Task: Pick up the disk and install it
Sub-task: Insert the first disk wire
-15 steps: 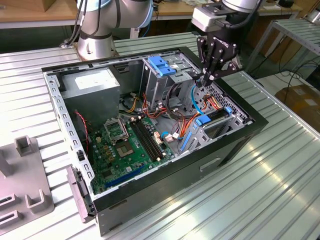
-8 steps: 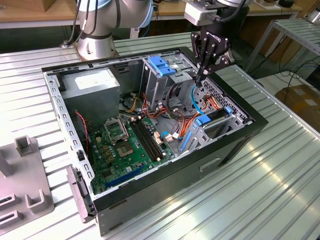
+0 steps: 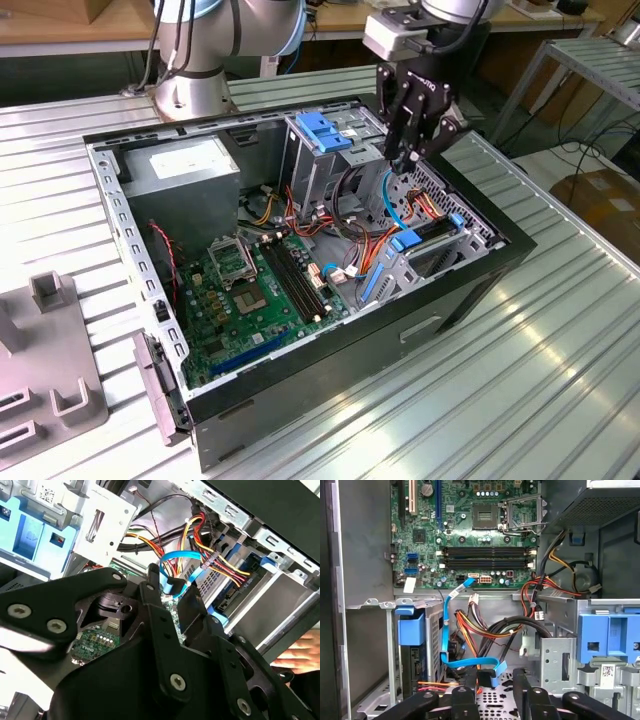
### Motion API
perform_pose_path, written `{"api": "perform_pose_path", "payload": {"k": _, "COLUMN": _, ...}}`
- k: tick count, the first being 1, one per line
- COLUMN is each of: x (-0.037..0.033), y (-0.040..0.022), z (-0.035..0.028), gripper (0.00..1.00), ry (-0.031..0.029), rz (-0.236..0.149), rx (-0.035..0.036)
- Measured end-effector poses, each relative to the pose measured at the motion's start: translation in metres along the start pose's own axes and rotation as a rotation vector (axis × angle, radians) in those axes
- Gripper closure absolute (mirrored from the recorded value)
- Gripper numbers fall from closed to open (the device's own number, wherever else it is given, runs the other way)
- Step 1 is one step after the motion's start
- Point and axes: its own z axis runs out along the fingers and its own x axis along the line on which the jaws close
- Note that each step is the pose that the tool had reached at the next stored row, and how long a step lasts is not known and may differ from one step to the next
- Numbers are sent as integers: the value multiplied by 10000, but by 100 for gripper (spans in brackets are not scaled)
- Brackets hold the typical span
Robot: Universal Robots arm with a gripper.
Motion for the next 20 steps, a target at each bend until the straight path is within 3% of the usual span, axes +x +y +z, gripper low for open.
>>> {"api": "perform_pose_path", "payload": {"k": 6, "x": -48, "y": 3, "z": 41, "gripper": 60, "ry": -2, "rz": -16, "rx": 1}}
{"api": "perform_pose_path", "payload": {"k": 7, "x": -50, "y": 3, "z": 48, "gripper": 66, "ry": 0, "rz": -16, "rx": 1}}
{"api": "perform_pose_path", "payload": {"k": 8, "x": -51, "y": 3, "z": 53, "gripper": 66, "ry": 5, "rz": -16, "rx": 1}}
{"api": "perform_pose_path", "payload": {"k": 12, "x": -51, "y": 3, "z": 78, "gripper": 89, "ry": 45, "rz": -18, "rx": 10}}
{"api": "perform_pose_path", "payload": {"k": 13, "x": -51, "y": 4, "z": 85, "gripper": 89, "ry": 52, "rz": -19, "rx": 13}}
{"api": "perform_pose_path", "payload": {"k": 16, "x": -52, "y": 5, "z": 107, "gripper": 89, "ry": 147, "rz": -24, "rx": 29}}
{"api": "perform_pose_path", "payload": {"k": 17, "x": -52, "y": 5, "z": 112, "gripper": 83, "ry": 172, "rz": -25, "rx": 32}}
{"api": "perform_pose_path", "payload": {"k": 19, "x": -52, "y": 6, "z": 122, "gripper": 83, "ry": 241, "rz": -29, "rx": 36}}
{"api": "perform_pose_path", "payload": {"k": 20, "x": -52, "y": 6, "z": 126, "gripper": 76, "ry": 269, "rz": -30, "rx": 37}}
